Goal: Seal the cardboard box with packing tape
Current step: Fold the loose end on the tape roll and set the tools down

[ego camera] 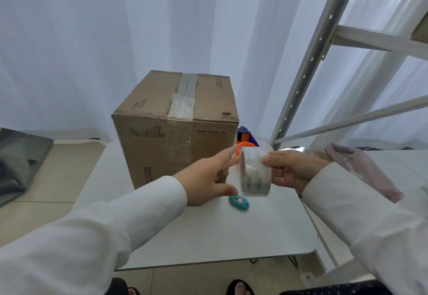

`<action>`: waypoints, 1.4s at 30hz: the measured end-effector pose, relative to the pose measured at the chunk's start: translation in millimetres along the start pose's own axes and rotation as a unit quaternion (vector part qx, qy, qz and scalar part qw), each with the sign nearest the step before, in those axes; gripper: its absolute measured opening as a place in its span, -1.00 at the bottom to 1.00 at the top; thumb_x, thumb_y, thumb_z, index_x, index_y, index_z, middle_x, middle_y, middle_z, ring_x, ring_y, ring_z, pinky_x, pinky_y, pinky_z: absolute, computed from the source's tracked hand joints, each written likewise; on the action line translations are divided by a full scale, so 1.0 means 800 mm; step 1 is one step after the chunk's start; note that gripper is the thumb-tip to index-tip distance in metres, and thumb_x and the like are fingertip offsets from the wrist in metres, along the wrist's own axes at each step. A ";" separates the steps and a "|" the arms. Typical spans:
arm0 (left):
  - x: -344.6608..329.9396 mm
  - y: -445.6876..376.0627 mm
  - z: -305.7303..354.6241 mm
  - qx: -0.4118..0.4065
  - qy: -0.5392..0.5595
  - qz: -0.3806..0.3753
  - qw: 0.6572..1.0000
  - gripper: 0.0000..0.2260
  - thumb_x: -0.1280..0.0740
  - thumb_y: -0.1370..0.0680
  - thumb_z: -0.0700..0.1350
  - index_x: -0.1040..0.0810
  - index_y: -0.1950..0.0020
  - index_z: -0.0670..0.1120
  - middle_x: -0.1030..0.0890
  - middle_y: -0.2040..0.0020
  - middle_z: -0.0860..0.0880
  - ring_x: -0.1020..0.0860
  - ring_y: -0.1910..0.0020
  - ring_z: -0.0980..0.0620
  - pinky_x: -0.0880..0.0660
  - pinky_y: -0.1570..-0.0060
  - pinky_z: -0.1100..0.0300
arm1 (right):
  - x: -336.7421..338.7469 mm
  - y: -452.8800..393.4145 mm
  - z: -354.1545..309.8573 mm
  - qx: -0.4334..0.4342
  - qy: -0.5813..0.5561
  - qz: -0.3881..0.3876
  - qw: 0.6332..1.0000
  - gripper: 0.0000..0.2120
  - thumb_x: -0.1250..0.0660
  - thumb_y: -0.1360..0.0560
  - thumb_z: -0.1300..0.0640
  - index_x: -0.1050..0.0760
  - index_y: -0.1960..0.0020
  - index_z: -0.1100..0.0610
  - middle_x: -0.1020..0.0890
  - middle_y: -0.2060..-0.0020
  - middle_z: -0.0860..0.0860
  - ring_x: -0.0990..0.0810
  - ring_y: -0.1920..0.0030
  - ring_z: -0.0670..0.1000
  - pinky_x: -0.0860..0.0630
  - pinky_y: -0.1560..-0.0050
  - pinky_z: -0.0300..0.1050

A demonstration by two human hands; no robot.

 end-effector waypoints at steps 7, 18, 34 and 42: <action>0.001 -0.002 -0.037 0.034 -0.190 -0.052 0.980 -0.53 -0.22 -0.55 0.01 -0.18 -0.44 0.07 -0.43 -0.37 0.11 -0.41 -0.30 0.09 -0.37 -0.25 0.20 | 0.039 -0.059 0.044 -0.011 0.391 0.159 0.906 -0.77 -0.41 -0.40 0.17 -0.55 0.02 0.30 -0.59 0.03 0.24 -0.56 0.04 0.13 -0.49 -0.06 -0.08; 0.006 -0.004 -0.054 0.043 -0.188 -0.074 0.978 -0.67 -0.09 -0.56 -0.18 -0.44 -0.27 0.03 -0.58 -0.20 0.06 -0.52 -0.15 0.07 -0.46 -0.19 0.14 | -0.008 -0.140 0.057 -0.003 0.462 0.177 0.869 -0.64 -0.42 -0.41 0.10 -0.43 -0.14 0.17 -0.54 0.02 0.10 -0.50 0.07 0.07 -0.45 -0.01 -0.14; 0.015 0.004 -0.050 0.024 -0.188 -0.068 0.980 -0.65 -0.09 -0.52 -0.22 -0.50 -0.20 0.04 -0.63 -0.12 0.09 -0.54 -0.11 0.05 -0.46 -0.14 0.18 | -0.011 -0.134 0.075 0.099 0.473 0.137 0.865 -0.66 -0.39 -0.39 -0.07 -0.48 -0.05 0.11 -0.59 -0.01 0.06 -0.52 0.06 0.01 -0.48 -0.03 -0.15; 0.015 0.006 -0.051 0.034 -0.199 -0.082 0.976 -0.68 -0.09 -0.54 -0.17 -0.48 -0.22 0.04 -0.61 -0.16 0.05 -0.54 -0.09 -0.02 -0.47 -0.08 0.15 | -0.048 -0.091 0.088 0.300 0.833 -0.028 0.464 -0.54 -0.23 -0.48 -0.15 -0.40 -0.31 0.03 -0.35 -0.38 0.03 -0.21 -0.40 0.12 -0.11 -0.41 0.09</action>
Point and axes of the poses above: each hand's wrist, its own y-axis away from the middle knuckle, its own x-axis out of the back of the hand, z = x × y, the point moved 4 cm from there along -y, towards the middle knuckle
